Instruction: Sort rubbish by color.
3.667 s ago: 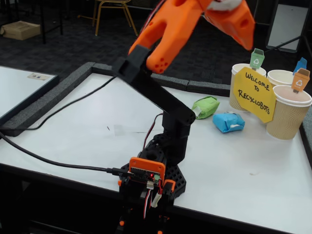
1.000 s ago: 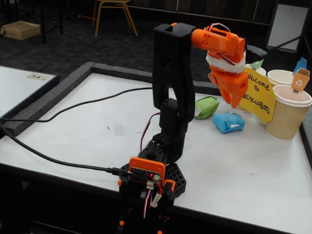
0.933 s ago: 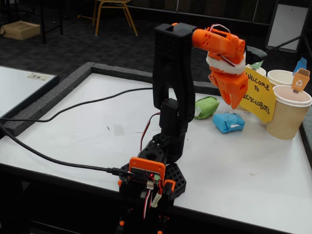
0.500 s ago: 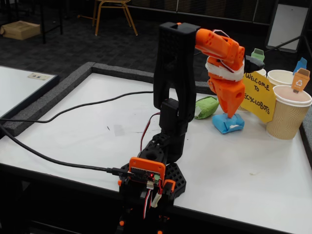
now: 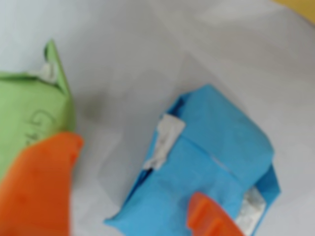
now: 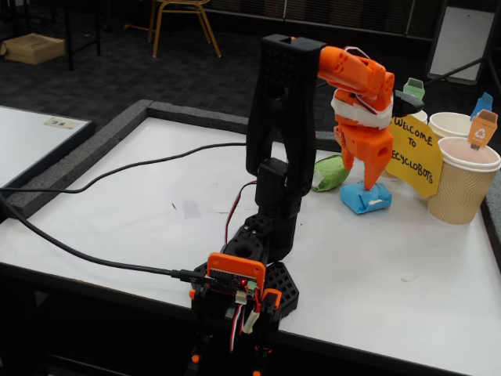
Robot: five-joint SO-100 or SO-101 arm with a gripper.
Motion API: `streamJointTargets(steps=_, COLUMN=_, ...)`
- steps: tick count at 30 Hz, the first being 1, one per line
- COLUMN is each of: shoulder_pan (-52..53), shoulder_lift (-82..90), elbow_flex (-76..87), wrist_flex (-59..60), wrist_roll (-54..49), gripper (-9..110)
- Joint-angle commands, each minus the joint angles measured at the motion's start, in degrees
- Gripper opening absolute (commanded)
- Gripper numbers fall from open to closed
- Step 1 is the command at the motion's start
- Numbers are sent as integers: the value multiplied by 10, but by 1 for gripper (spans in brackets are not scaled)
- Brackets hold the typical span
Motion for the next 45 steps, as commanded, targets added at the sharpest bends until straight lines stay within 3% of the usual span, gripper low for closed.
streamJointTargets(steps=1, shoulder_pan=-17, shoulder_lift=-14, elbow_flex=-49, wrist_flex=4, wrist_roll=11, gripper=16)
streamJointTargets(steps=15, shoulder_pan=20, shoulder_lift=-80, elbow_flex=-131, wrist_flex=94, wrist_roll=11, gripper=13)
streamJointTargets(steps=23, shoulder_pan=32, shoulder_lift=-78, elbow_flex=-185, wrist_flex=227, wrist_roll=11, gripper=11)
streamJointTargets(steps=45, shoulder_pan=86, shoulder_lift=117, elbow_flex=-33, wrist_flex=156, wrist_roll=15, gripper=9)
